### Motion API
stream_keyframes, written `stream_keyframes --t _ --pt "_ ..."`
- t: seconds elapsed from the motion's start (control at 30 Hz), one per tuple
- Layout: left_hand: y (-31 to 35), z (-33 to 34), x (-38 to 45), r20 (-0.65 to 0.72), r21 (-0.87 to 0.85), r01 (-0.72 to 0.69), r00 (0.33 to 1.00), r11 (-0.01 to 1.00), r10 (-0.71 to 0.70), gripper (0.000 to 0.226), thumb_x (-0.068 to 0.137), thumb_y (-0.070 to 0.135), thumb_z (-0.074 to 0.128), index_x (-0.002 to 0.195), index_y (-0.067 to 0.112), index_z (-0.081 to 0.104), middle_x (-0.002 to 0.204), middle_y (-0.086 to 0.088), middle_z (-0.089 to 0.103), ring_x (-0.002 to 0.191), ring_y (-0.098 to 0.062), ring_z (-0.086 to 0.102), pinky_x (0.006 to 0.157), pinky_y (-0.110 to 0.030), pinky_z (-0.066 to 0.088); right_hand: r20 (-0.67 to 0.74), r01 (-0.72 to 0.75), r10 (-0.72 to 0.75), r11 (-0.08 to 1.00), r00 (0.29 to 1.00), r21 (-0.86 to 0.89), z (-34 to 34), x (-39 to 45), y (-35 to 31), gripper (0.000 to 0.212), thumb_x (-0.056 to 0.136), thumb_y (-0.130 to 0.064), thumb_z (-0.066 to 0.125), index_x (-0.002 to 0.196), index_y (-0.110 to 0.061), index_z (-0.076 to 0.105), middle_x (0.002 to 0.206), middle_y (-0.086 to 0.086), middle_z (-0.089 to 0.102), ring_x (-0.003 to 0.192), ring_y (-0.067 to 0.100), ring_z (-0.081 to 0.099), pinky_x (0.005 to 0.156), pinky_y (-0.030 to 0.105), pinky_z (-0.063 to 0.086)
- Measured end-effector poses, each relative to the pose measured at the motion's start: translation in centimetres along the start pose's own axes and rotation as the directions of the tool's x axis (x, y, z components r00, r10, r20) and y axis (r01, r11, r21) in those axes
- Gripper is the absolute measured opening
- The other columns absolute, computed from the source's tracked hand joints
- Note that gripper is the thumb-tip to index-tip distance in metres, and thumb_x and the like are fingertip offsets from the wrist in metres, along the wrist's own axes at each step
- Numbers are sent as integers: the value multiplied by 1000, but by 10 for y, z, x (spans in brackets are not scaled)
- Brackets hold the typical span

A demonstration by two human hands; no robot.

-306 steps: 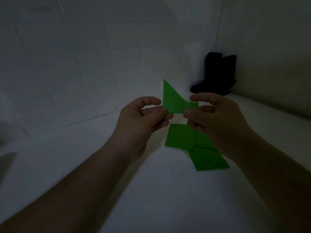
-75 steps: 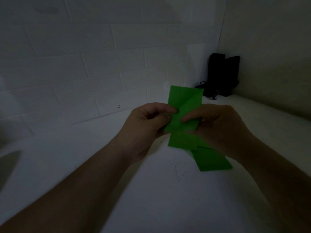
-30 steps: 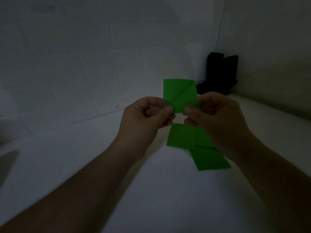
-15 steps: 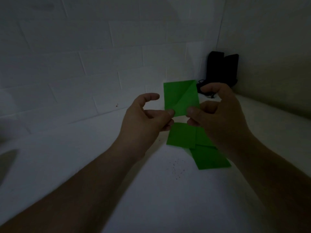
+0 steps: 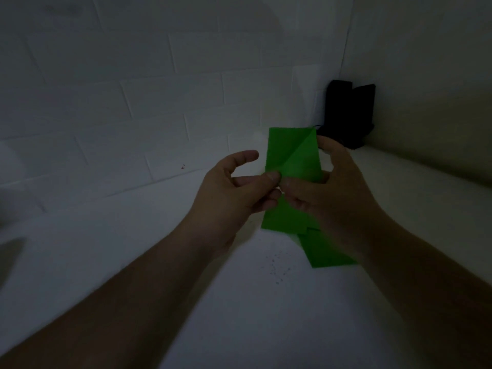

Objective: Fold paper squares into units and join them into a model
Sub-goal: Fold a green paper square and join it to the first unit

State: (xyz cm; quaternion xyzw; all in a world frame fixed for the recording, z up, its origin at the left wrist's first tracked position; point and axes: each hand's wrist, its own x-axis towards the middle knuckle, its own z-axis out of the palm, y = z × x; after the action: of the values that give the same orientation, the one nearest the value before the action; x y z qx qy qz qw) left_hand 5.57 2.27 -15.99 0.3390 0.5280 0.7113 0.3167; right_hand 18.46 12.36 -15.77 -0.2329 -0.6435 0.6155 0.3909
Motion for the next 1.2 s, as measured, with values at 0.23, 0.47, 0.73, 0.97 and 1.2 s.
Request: stream_keyframes --t 0.23,0.47,0.73,0.97,1.2 --pt "-1 -2 1 -18 16 33 999 999 -33 57 86 -1 77 137 12 55 89 -20 76 78 -24 74 74 -32 62 28 30 -29 999 999 -35 -3 2 -1 70 84 6 74 140 -27 47 91 8 77 80 27 77 70 41 64" --pt "4 -7 4 -104 12 47 994 999 -45 53 83 -1 79 130 14 59 85 -18 75 74 -23 74 70 -29 61 117 -15 18 1000 993 -26 -7 11 1 78 99 8 54 160 -29 22 92 15 78 84 29 77 78 41 64" --pt "3 -10 4 -82 5 85 993 996 -85 52 86 -2 76 132 13 56 80 -15 74 71 -21 72 70 -30 61 112 9 -5 999 994 -42 -11 7 -1 96 96 8 59 155 -53 13 83 12 76 80 27 76 77 39 64" --pt "1 -10 2 -4 0 112 994 994 -112 28 88 -6 71 98 10 51 75 -16 69 68 -23 67 71 -33 62 144 119 -88 969 986 -218 -8 1 -5 36 92 -5 70 108 -37 75 97 -8 75 87 24 73 76 39 64" --pt "-1 -5 0 21 144 -11 1000 989 8 27 86 -8 73 84 9 51 74 -20 71 72 -26 70 74 -36 63 92 131 -112 961 989 -243 -6 0 3 20 82 -3 78 78 -21 74 69 0 71 61 16 66 58 31 56"
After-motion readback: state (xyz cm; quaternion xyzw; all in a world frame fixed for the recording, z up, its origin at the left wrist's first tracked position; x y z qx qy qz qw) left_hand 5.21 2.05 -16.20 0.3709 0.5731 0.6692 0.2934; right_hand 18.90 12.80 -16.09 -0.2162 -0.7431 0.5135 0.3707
